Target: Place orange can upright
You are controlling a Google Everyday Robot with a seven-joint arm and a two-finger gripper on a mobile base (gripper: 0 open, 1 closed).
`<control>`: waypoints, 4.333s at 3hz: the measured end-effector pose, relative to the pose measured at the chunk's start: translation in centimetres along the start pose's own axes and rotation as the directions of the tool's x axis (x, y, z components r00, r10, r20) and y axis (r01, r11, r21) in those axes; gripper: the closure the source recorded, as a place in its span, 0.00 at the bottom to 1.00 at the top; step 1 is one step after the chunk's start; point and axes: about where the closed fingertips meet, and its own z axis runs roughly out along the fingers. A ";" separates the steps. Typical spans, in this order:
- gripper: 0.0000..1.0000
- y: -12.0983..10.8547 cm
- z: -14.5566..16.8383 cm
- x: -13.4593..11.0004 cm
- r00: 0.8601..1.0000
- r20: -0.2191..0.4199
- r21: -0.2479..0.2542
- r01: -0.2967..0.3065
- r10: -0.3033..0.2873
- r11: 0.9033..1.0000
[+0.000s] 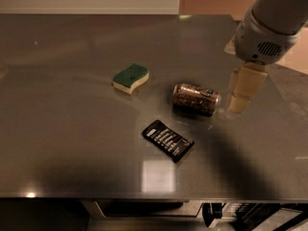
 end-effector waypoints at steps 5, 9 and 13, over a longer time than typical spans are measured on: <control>0.17 -2.9 12.7 -6.4 0.987 -0.153 -0.120 -0.059 0.040 0.991; 1.00 -6.3 9.1 -8.5 0.996 0.045 -0.169 -0.075 0.083 0.983; 1.00 -9.2 2.6 -8.4 0.605 0.771 -0.230 -0.029 0.200 0.973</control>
Offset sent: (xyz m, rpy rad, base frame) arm 0.0575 0.0712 -0.0833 -0.0573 0.1409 0.0089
